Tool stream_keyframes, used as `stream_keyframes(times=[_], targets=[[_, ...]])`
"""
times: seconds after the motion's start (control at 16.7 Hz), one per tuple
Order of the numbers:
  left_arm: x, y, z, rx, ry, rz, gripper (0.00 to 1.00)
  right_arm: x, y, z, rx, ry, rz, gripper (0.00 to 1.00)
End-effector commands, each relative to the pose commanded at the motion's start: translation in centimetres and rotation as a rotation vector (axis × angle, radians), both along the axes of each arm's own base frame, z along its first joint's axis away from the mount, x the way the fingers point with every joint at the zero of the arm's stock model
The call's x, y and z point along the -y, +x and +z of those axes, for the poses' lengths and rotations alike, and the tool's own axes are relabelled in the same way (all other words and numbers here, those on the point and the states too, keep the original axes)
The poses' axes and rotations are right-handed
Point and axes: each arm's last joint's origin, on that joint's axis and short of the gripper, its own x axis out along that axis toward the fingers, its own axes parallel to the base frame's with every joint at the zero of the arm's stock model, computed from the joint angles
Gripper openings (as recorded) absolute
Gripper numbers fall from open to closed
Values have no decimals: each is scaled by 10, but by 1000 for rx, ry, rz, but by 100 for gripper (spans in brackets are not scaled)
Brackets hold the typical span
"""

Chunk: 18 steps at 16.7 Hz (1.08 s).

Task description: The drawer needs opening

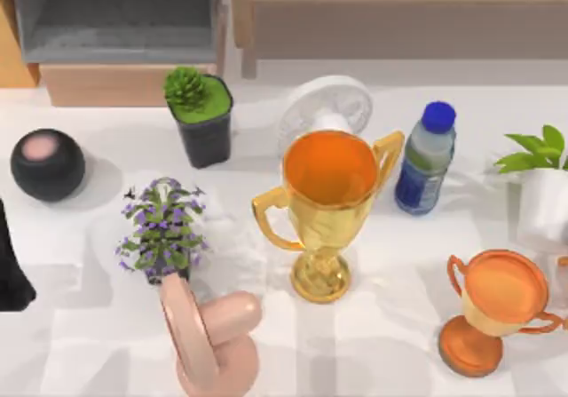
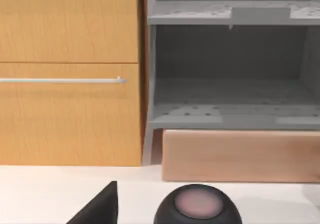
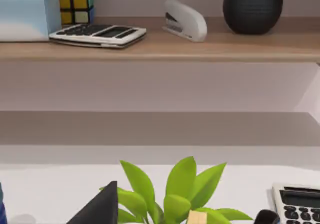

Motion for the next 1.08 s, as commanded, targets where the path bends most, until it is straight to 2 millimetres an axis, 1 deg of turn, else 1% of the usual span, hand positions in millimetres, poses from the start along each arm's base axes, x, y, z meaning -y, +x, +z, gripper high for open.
stream_keyframes(times=[0.18, 0.36, 0.48, 0.6, 0.78, 0.9, 1.08], targets=[[1, 0, 2, 6, 0, 0, 100, 0, 0, 0, 0, 0, 0, 100], [8, 5, 17, 31, -2, 1, 100, 0, 0, 0, 0, 0, 0, 100], [17, 11, 28, 35, -6, 0, 100, 0, 0, 0, 0, 0, 0, 100], [30, 21, 38, 27, -9, -1, 100, 0, 0, 0, 0, 0, 0, 100], [56, 37, 49, 7, -4, -3, 100, 0, 0, 0, 0, 0, 0, 100], [75, 46, 53, -2, 0, -3, 100, 0, 0, 0, 0, 0, 0, 100], [101, 53, 55, -4, 3, -2, 100, 0, 0, 0, 0, 0, 0, 100]])
